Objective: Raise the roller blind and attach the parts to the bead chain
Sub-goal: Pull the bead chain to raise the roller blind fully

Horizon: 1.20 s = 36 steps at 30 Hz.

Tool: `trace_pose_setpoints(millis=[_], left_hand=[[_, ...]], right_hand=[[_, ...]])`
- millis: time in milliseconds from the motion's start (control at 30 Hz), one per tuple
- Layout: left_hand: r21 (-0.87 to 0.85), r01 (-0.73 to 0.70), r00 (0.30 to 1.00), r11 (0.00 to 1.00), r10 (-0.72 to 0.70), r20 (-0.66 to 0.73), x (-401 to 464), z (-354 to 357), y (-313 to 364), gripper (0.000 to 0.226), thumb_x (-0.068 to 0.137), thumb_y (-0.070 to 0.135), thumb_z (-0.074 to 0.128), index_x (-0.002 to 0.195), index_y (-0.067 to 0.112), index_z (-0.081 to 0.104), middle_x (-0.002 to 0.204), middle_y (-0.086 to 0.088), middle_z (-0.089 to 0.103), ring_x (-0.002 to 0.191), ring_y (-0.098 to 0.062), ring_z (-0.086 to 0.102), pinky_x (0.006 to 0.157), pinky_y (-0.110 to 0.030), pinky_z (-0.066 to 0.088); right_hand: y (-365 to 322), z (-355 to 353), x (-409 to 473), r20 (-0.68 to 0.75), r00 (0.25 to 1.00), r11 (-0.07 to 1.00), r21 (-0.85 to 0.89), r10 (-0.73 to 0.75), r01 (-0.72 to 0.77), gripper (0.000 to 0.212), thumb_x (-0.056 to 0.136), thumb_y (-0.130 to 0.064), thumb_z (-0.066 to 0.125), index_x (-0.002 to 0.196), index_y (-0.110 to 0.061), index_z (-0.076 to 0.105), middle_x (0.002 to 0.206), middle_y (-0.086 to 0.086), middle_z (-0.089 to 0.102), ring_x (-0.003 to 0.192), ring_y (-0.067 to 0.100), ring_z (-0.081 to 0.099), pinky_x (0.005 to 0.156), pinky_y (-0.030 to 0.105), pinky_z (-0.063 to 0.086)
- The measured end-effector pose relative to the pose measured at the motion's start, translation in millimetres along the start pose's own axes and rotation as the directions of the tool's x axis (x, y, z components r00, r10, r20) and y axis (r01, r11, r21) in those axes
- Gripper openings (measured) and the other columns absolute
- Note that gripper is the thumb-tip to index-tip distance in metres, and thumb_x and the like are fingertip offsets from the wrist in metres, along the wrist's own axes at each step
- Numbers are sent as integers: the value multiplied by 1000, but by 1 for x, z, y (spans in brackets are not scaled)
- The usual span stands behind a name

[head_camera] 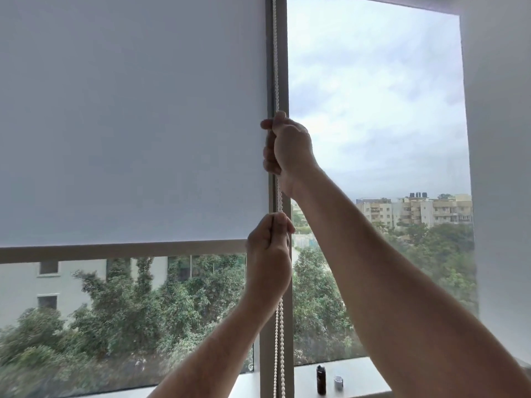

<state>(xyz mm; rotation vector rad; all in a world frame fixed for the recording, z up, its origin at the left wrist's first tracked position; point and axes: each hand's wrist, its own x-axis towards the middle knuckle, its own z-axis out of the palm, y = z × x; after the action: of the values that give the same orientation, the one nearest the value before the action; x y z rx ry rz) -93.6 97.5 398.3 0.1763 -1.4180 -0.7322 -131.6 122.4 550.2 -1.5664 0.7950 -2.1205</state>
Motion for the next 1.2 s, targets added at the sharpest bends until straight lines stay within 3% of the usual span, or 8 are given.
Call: trace_pose_setpoints(millis=[200,300,400,600,767,933,1033,1200], left_hand=[[-146,61,992,987,-45,115,9,-21,8,34,102,23,46,81,13,71,48,3,44,42,-9,38,41,-23,32],[-93,81,996,992,-78,41,22,-35,14,39,100,38,42,89,19,74,69,-4,70,59,-16,66,57,-27,56],[-47,141,990,989,-141,16,42,-35,24,41,103,40,37,96,16,70,88,-10,74,73,-16,71,63,-26,59],[-59,83,995,995,-79,62,89,-21,71,37,103,38,42,98,14,69,85,-4,74,71,-10,73,60,-25,56],[-114,166,984,980,-157,83,116,2,106,40,105,37,39,100,7,65,64,-1,65,53,-13,66,52,-24,54],[-245,210,978,947,-198,71,118,25,113,41,106,29,39,75,11,59,44,6,31,34,-8,24,40,-22,16],[-189,133,991,973,-134,6,112,29,109,46,105,27,42,61,16,53,46,5,31,37,-9,26,42,-23,19],[-143,56,998,988,-59,-13,109,23,115,46,104,28,41,61,18,53,46,4,35,37,-11,30,44,-23,23]], right_hand=[[-3,0,-8,-51,973,974,-19,-227,226,41,103,-13,32,65,-18,47,44,-9,36,34,7,27,38,16,23],[-6,-3,-14,-30,961,961,20,-275,275,42,104,-15,32,66,-19,49,44,-10,38,35,6,29,38,16,25],[8,-1,-27,-38,953,952,-81,-299,296,41,97,-6,33,63,-22,50,49,-3,39,38,10,31,42,22,27],[45,-4,-58,-17,947,942,-110,-320,316,43,103,-24,37,68,-32,62,49,-16,53,41,0,45,42,20,36],[69,-9,-79,-34,962,959,-96,-272,268,36,96,-26,40,61,-27,50,50,-5,37,43,12,27,45,31,25],[86,-24,-96,5,977,977,-3,-213,213,41,103,-23,39,63,-24,50,48,-4,31,38,8,23,40,22,20],[87,-32,-96,55,985,986,28,-164,162,44,107,-21,37,65,-24,52,45,-7,33,35,8,23,39,20,22],[74,-47,-82,264,964,983,170,17,-64,49,99,-48,38,76,-17,67,53,0,36,40,12,32,39,23,34]])
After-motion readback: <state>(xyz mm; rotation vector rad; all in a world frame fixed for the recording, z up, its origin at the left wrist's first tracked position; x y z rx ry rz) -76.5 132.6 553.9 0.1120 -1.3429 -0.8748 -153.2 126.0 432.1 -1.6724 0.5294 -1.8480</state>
